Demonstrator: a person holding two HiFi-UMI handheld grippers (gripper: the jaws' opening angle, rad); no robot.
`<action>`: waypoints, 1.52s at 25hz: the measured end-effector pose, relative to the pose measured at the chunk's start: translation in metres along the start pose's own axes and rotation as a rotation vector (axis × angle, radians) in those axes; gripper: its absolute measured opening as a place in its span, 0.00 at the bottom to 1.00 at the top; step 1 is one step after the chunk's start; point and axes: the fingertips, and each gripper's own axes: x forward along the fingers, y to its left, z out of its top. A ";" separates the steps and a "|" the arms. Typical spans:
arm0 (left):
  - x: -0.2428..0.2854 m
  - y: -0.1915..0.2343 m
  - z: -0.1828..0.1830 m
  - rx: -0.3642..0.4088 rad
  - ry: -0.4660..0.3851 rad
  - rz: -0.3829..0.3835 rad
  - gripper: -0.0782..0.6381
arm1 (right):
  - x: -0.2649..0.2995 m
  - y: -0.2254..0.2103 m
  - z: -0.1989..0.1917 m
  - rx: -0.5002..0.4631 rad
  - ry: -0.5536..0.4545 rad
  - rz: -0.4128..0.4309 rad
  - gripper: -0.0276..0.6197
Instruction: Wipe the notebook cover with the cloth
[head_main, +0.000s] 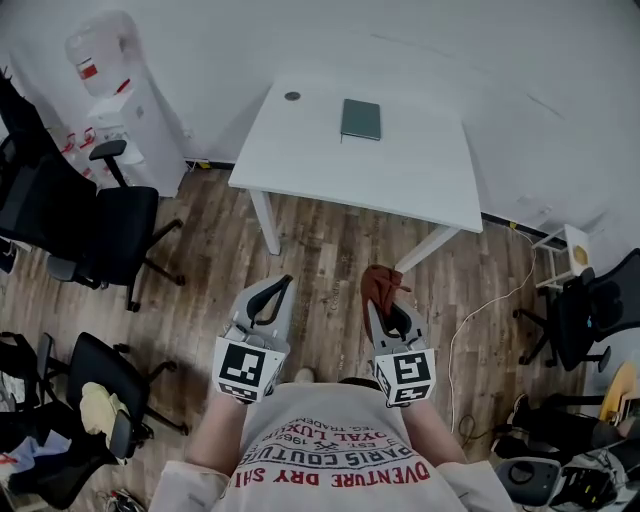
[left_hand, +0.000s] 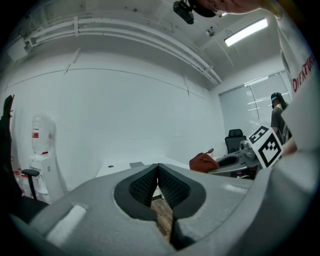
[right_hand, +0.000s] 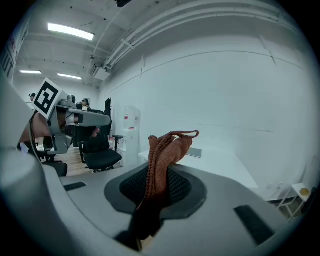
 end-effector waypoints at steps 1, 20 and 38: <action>0.004 0.008 -0.001 -0.004 0.003 0.000 0.12 | 0.009 0.001 0.003 -0.003 0.003 0.003 0.16; 0.202 0.096 -0.033 -0.068 0.121 0.062 0.12 | 0.187 -0.147 -0.003 0.091 0.092 0.031 0.16; 0.430 0.134 -0.012 -0.022 0.151 0.027 0.12 | 0.331 -0.325 0.018 0.179 0.114 0.013 0.16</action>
